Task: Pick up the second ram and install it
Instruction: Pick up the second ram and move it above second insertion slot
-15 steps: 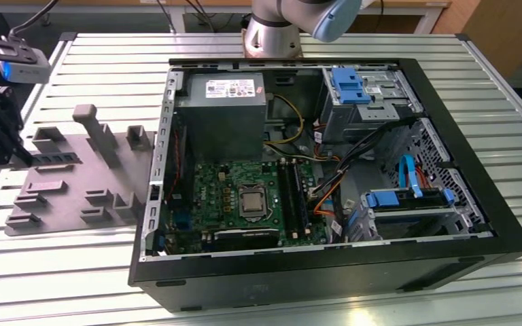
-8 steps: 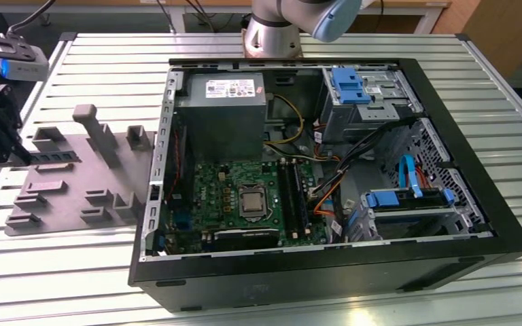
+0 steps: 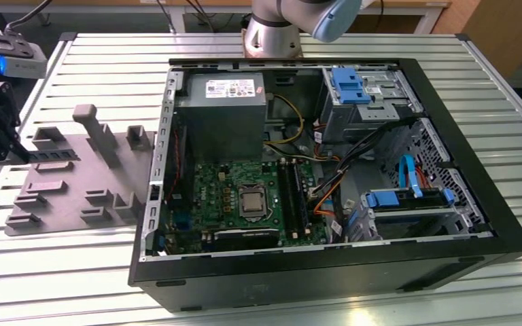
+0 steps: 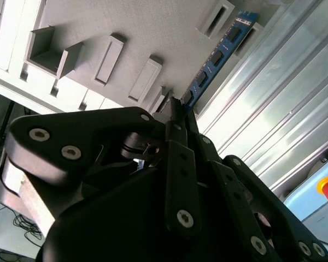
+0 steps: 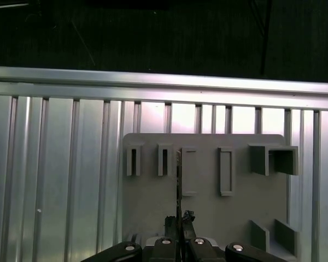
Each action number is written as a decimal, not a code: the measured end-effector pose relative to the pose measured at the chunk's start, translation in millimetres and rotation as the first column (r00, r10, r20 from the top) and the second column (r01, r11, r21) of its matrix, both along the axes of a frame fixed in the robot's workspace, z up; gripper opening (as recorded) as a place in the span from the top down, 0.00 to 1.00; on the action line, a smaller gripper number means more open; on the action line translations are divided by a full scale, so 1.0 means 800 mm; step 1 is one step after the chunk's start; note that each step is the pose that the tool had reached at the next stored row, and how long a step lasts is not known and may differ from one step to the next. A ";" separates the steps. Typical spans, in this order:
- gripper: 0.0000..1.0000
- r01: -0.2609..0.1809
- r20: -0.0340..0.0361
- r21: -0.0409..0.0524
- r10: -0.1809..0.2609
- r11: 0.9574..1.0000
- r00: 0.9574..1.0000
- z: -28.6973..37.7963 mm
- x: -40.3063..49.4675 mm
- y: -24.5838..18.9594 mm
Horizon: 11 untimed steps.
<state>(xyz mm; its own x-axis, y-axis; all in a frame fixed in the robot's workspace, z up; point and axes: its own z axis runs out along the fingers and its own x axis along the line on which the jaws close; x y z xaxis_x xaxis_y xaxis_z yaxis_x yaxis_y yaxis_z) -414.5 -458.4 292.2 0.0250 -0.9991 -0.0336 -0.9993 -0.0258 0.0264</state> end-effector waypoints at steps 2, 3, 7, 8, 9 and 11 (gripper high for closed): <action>0.86 0.000 0.000 0.000 0.000 1.000 1.000 0.0010 0.000 0.0002; 0.86 0.000 0.000 0.000 0.000 1.000 1.000 0.0016 0.000 0.0002; 0.86 0.000 0.000 0.000 0.000 1.000 1.000 0.0039 0.000 0.0005; 0.86 0.000 0.000 0.000 0.000 1.000 1.000 0.0045 0.000 0.0006; 0.86 0.000 0.000 0.000 0.000 1.000 1.000 0.0051 -0.001 0.0007; 0.86 0.000 0.000 0.000 0.000 1.000 1.000 0.0067 -0.001 0.0009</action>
<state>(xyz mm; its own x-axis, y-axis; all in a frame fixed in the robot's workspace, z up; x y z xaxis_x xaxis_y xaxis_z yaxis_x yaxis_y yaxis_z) -415.0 -457.7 297.5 0.0250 -0.9991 -0.0336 -0.9993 -0.0259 0.0260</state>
